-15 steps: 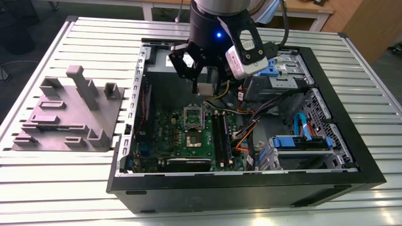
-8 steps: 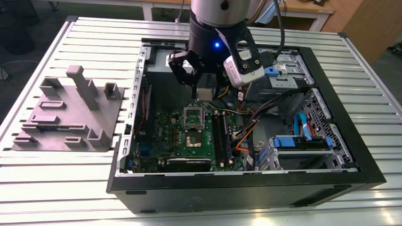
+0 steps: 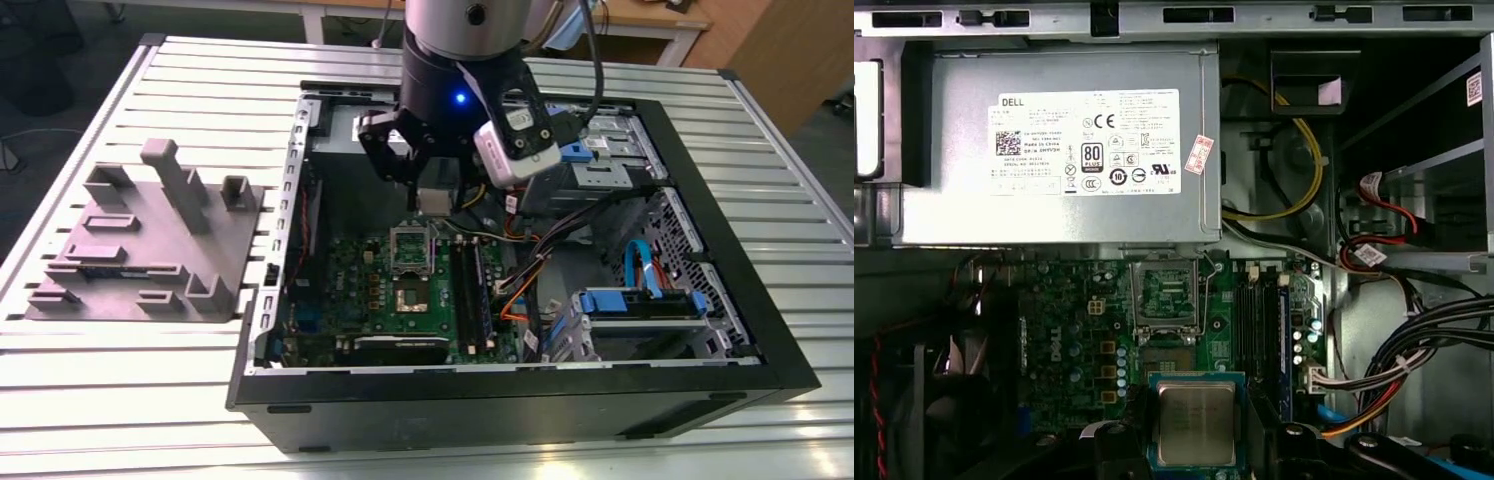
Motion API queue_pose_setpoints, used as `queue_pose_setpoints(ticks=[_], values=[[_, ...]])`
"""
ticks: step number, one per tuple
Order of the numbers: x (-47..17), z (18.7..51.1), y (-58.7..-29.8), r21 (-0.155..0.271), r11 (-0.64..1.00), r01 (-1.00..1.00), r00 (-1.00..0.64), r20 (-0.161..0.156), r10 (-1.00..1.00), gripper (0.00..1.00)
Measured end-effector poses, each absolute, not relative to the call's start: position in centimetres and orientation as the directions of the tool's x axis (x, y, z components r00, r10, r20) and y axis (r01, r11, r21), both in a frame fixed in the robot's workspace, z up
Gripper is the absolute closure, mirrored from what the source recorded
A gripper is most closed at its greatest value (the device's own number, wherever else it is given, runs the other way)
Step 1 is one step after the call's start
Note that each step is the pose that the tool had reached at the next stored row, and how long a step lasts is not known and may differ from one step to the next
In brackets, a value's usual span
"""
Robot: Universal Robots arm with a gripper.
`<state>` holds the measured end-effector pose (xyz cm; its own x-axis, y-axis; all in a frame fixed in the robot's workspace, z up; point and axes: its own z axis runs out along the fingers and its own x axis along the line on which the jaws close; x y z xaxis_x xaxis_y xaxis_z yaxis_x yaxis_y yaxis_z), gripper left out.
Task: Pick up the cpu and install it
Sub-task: 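Place the cpu into insertion slot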
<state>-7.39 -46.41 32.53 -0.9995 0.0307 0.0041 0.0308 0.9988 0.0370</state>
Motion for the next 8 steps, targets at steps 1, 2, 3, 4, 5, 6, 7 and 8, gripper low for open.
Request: queue_pose_setpoints(ticks=[1, 2, 3, 4, 5, 6, 7, 8], values=[[-7.4, 32.4, -46.4, 0.037, 0.999, 0.031, -1.000, 0.004, 0.031, 0.53], [-7.4, 32.2, -46.4, 0.037, 0.999, 0.031, -1.000, 0.004, 0.031, 0.53], [-7.5, 32.1, -46.4, 0.037, 0.999, 0.031, -1.000, 0.004, 0.031, 0.53], [-7.6, 31.9, -46.4, 0.037, 0.999, 0.031, -1.000, 0.004, 0.031, 0.53], [-7.6, 31.7, -46.4, 0.037, 0.999, 0.031, -1.000, 0.004, 0.031, 0.53], [-7.7, 31.5, -46.4, 0.037, 0.999, 0.031, -1.000, 0.004, 0.031, 0.53], [-7.7, 31.3, -46.4, 0.036, 0.999, 0.031, -1.000, 0.004, 0.030, 0.53], [-7.7, 31.2, -46.4, 0.037, 0.999, 0.031, -1.000, 0.004, 0.030, 0.53]])
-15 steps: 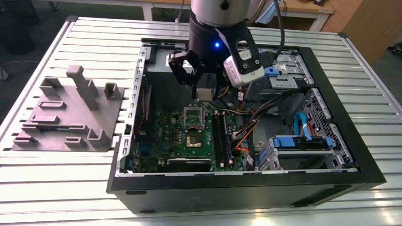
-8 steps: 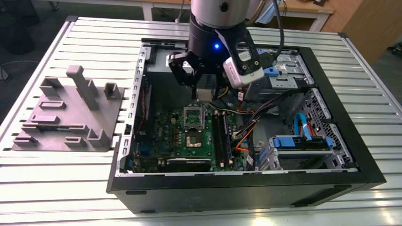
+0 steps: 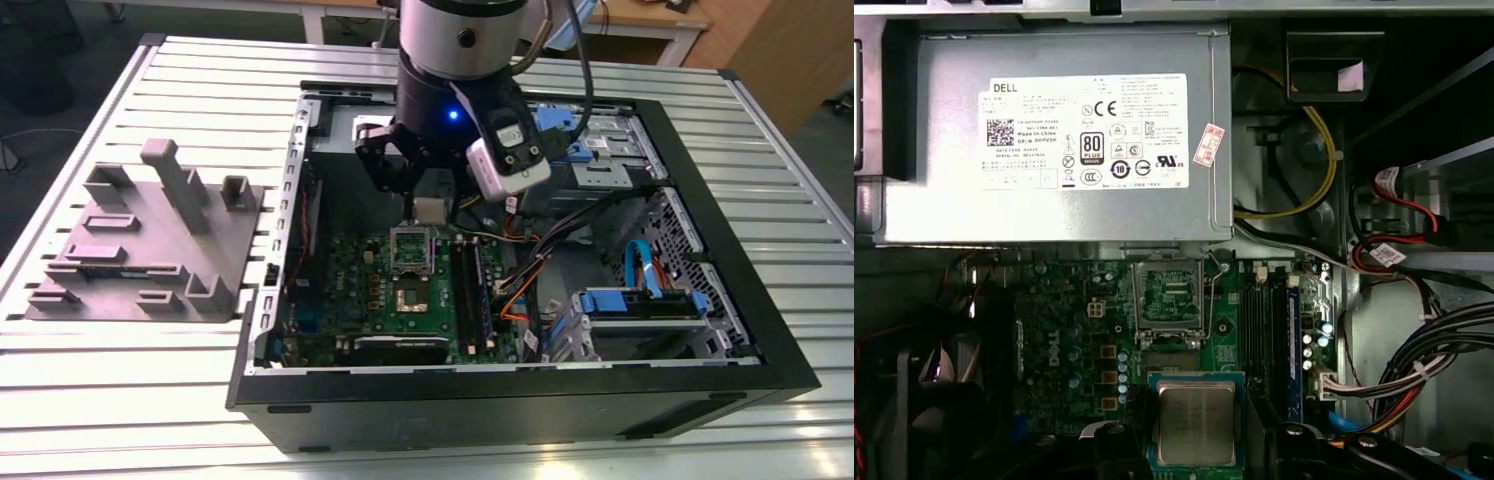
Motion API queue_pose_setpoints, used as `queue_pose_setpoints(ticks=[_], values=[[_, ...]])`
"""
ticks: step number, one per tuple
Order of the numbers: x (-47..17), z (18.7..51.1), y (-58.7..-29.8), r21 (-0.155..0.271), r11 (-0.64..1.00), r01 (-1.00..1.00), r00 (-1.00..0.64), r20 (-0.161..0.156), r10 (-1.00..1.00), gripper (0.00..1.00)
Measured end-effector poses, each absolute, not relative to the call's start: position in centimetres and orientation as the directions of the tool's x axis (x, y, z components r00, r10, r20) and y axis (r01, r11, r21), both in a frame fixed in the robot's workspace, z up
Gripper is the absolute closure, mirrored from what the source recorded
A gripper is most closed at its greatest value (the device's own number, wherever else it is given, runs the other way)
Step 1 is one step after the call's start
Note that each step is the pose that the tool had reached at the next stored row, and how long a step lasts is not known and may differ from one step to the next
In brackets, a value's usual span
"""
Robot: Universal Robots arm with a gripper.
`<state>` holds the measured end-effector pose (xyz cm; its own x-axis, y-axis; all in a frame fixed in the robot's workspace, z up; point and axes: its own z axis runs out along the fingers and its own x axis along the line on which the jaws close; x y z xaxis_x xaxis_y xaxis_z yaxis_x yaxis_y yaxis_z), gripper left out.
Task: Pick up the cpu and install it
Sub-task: 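Place the cpu into insertion slot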
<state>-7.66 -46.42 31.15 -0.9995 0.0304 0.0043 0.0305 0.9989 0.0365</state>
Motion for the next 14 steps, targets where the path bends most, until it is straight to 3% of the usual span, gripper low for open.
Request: queue_pose_setpoints(ticks=[14], values=[[-7.7, 28.6, -46.4, 0.037, 0.999, 0.031, -1.000, 0.004, 0.031, 0.53]])
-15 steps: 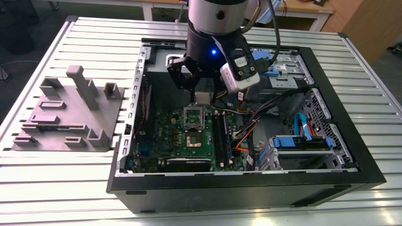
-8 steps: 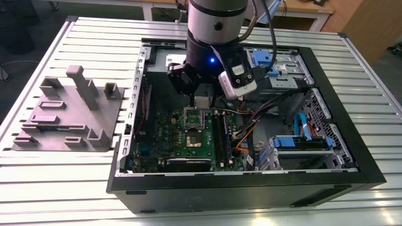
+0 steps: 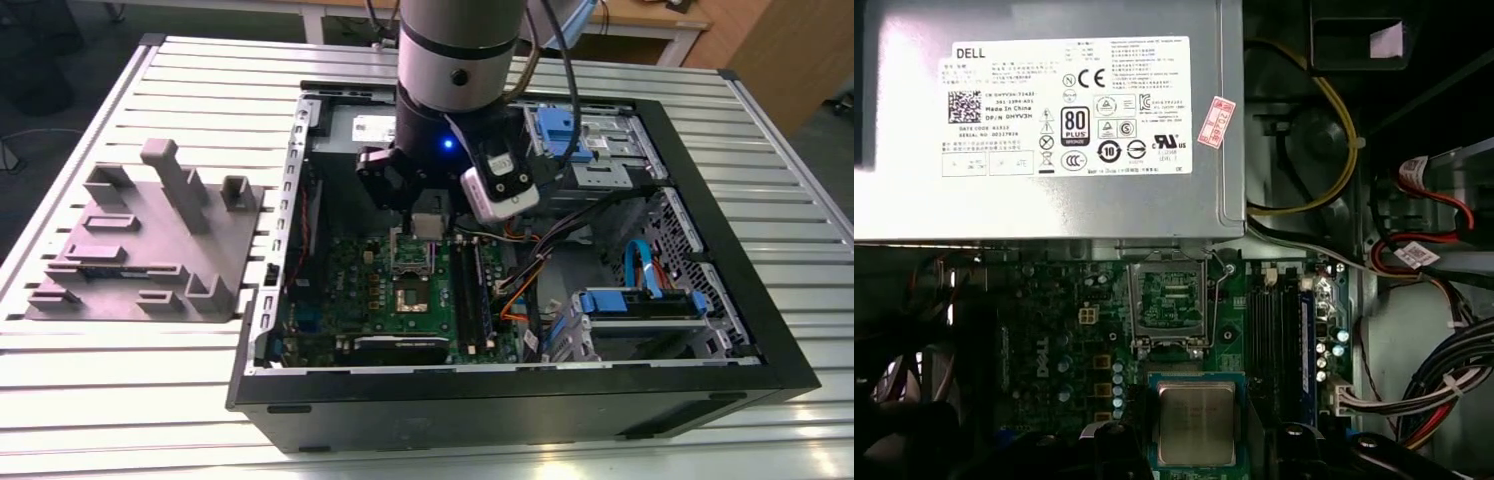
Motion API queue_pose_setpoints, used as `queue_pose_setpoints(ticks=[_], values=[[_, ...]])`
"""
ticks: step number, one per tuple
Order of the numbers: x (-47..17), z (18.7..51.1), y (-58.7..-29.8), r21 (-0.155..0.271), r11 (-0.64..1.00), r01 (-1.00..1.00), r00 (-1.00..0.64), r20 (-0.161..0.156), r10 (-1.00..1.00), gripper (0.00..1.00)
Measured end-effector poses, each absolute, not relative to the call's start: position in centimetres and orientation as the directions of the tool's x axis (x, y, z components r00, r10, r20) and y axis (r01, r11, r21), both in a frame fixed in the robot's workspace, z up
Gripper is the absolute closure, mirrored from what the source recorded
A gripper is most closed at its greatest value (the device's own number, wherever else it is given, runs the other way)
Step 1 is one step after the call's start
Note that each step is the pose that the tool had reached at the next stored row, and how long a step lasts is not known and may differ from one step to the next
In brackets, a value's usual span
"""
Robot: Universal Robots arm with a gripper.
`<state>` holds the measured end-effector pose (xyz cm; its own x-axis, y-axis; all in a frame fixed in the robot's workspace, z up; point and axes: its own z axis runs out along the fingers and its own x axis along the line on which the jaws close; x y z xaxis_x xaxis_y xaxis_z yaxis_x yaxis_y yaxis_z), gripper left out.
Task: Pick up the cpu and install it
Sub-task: 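Place the cpu into insertion slot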
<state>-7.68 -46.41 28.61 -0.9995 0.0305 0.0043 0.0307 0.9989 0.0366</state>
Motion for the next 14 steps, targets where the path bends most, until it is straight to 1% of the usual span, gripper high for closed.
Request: queue_pose_setpoints(ticks=[8, 14], values=[[-7.7, 27.6, -46.7, 0.036, 0.999, 0.023, -1.000, 0.004, 0.023, 0.53], [-8.0, 27.1, -46.8, 0.037, 0.999, -0.002, -1.000, -0.009, -0.002, 0.53]])
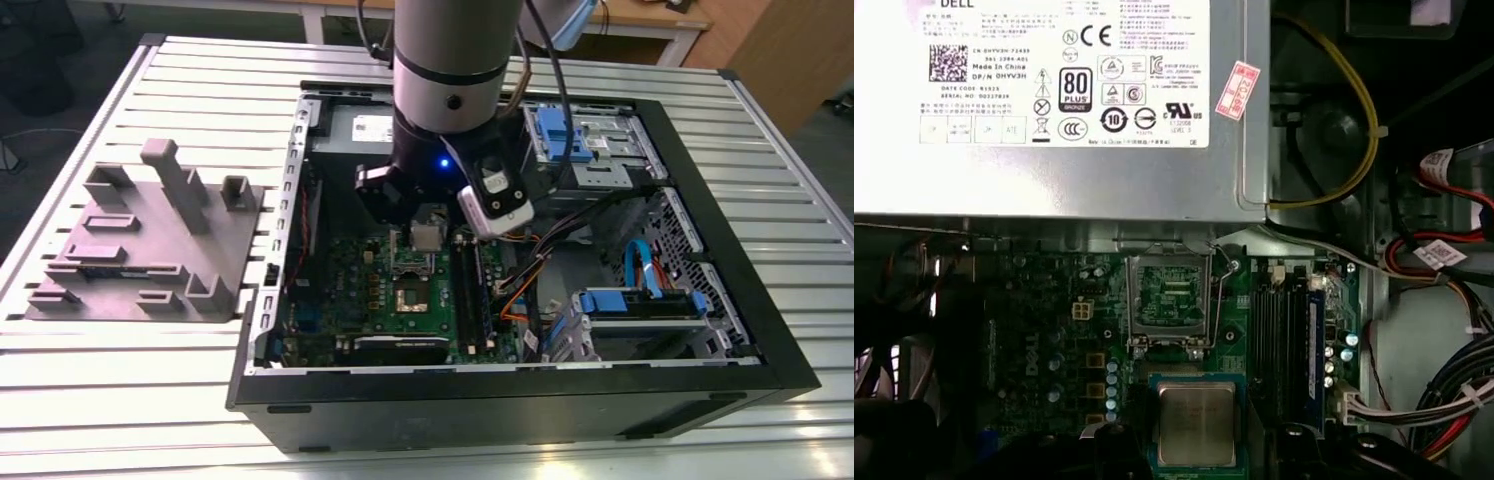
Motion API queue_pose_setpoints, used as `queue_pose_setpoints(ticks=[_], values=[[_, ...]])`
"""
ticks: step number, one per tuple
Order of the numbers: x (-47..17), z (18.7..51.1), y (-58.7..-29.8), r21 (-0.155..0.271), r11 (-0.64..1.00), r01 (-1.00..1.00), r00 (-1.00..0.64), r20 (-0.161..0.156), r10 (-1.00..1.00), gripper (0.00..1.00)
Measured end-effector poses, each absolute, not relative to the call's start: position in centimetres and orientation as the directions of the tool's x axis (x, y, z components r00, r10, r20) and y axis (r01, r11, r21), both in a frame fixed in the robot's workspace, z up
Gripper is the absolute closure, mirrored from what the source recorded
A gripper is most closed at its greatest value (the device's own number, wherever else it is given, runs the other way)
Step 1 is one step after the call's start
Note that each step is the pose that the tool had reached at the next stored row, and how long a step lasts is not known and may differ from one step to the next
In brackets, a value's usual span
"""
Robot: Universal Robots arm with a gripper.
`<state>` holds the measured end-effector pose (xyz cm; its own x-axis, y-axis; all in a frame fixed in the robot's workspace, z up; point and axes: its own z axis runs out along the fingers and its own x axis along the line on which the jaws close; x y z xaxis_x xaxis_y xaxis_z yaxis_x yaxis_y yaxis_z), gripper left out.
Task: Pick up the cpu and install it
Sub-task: 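Place the cpu into insertion slot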
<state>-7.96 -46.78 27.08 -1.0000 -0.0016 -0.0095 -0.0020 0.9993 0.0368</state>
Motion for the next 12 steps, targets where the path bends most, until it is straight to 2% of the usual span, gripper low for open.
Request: queue_pose_setpoints(ticks=[12], values=[[-8.3, 24.9, -47.9, 0.037, 0.999, -0.008, -1.000, -0.010, -0.008, 0.53]])
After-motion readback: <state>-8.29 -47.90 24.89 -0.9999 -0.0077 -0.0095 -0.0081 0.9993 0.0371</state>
